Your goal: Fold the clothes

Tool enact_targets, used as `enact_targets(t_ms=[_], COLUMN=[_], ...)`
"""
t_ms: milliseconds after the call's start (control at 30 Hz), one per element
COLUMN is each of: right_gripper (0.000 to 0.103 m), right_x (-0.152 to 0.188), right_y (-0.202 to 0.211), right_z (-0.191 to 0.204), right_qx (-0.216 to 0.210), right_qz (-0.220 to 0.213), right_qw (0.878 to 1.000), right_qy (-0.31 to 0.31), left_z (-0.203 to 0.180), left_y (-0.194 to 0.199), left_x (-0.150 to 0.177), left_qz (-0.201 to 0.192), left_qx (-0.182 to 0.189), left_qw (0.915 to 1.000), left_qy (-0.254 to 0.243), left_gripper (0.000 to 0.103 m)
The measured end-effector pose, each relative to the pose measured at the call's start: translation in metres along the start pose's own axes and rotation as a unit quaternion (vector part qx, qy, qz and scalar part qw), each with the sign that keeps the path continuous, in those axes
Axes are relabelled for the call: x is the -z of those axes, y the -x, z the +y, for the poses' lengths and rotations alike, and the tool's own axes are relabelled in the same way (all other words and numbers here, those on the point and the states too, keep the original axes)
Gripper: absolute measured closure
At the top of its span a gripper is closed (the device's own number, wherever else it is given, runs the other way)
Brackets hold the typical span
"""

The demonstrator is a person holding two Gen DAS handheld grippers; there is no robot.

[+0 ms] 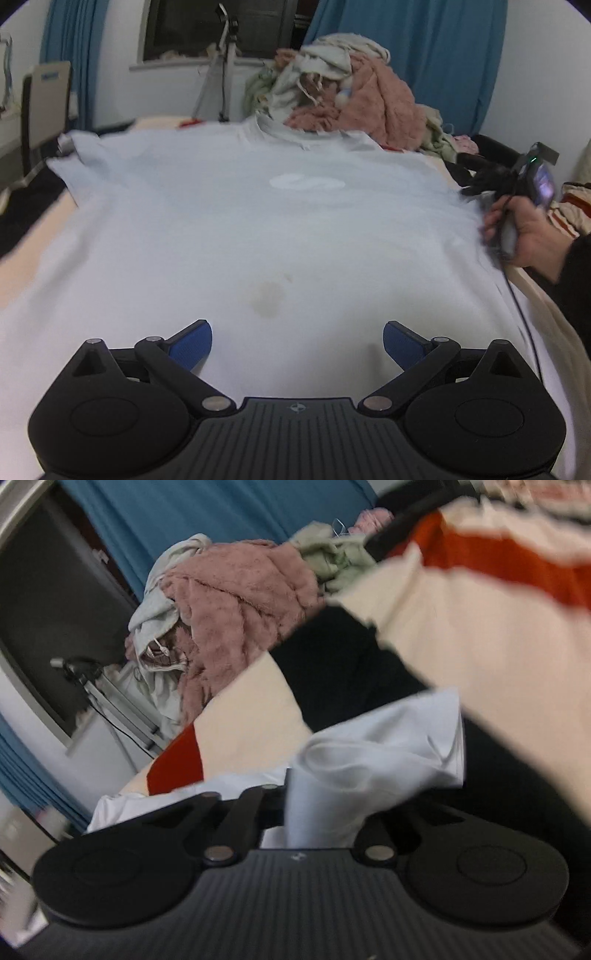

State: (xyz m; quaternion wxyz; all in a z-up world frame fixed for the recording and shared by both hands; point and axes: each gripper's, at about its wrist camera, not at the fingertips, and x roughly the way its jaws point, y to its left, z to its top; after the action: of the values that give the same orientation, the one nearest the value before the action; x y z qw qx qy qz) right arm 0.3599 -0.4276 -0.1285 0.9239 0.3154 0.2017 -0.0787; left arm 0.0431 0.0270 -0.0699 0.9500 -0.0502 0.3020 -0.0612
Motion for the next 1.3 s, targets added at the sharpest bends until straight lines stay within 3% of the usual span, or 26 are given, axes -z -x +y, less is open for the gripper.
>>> enact_targets(t_ms=[133,300,400,533,733,833,867,900,933,1000,1067,1200,1300], right_gripper=[0.097,0.097,0.097,0.097,0.097,0.095,0.09,0.066,0.032,0.008,0.007,0.007,0.007], right_x=[-0.021,-0.023,-0.002,0.055,0.171,0.213,0.222,0.227,0.231,0.236,0.231,0.215,0.193], right_y=[0.04,0.091,0.103,0.095,0.054,0.032,0.027,0.025,0.025,0.038,0.055,0.092,0.139], right_z=[0.057,0.171,0.24,0.316,0.386,0.4,0.401,0.402,0.402,0.404,0.405,0.407,0.392], right_qx=[0.041,0.093,0.106,0.107,0.09,0.083,0.074,0.06,0.043,0.0,-0.044,-0.067,-0.097], right_qz=[-0.061,-0.143,-0.161,-0.152,-0.103,-0.07,-0.056,-0.044,-0.035,-0.038,-0.043,-0.04,-0.036], right_qw=[0.989,0.939,0.907,0.865,0.827,0.83,0.835,0.84,0.845,0.858,0.87,0.886,0.905], right_qy=[0.131,0.299,0.374,0.465,0.545,0.548,0.543,0.537,0.532,0.513,0.489,0.457,0.413], left_z=[0.016,0.035,0.052,0.078,0.113,0.118,0.12,0.121,0.123,0.127,0.128,0.125,0.122], left_y=[0.017,0.039,0.048,0.055,0.06,0.046,0.041,0.037,0.032,0.022,0.017,0.017,0.017], left_x=[-0.012,-0.027,-0.033,-0.037,-0.041,-0.038,-0.037,-0.036,-0.035,-0.033,-0.032,-0.033,-0.034], left_qz=[-0.017,-0.039,-0.056,-0.08,-0.109,-0.099,-0.096,-0.093,-0.089,-0.083,-0.08,-0.081,-0.082], left_qx=[-0.017,-0.039,-0.055,-0.081,-0.113,-0.115,-0.116,-0.117,-0.118,-0.119,-0.12,-0.119,-0.119], left_qw=[0.9996,0.9981,0.996,0.9914,0.9832,0.9836,0.9837,0.9837,0.9838,0.9839,0.9841,0.9851,0.9858], left_qy=[0.013,0.028,0.042,0.064,0.093,0.097,0.099,0.1,0.102,0.105,0.104,0.093,0.085], left_gripper=[0.003,0.003,0.002,0.001,0.001,0.001,0.001,0.001,0.001,0.001,0.001,0.001,0.001])
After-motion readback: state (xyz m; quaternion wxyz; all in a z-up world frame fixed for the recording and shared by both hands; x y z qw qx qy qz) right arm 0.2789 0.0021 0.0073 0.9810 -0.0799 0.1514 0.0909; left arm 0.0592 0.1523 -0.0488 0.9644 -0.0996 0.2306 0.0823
